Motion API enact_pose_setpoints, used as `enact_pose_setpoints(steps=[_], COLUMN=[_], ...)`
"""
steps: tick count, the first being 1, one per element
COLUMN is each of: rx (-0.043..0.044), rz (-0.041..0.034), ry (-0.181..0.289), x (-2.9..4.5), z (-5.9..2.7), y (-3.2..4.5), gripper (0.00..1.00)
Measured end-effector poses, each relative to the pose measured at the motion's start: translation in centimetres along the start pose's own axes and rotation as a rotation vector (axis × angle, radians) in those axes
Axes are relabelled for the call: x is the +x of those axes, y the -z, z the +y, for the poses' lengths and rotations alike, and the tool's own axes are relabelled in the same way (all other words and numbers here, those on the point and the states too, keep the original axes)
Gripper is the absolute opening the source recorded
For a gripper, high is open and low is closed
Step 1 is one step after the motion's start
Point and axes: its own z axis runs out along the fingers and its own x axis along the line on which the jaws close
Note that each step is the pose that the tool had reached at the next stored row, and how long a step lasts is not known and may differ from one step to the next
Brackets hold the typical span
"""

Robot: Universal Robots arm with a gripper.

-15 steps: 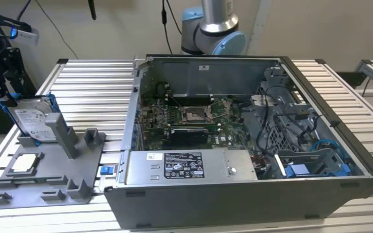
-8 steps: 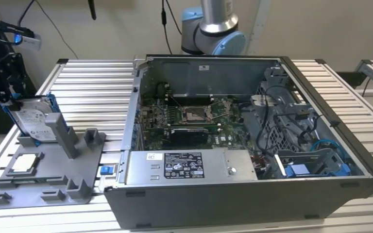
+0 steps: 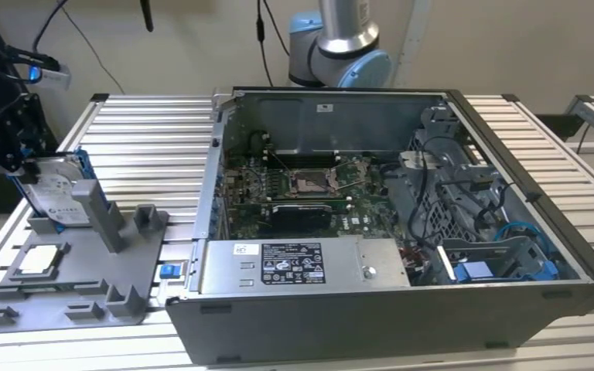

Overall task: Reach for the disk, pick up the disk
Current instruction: 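Pick up the disk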

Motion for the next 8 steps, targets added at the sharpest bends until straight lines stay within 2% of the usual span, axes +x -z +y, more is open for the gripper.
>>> enact_pose_setpoints(steps=[8], rx=[0.0], rz=[0.0], ry=[0.0], x=[0.0], z=[0.01], y=[-1.46], gripper=[1.0])
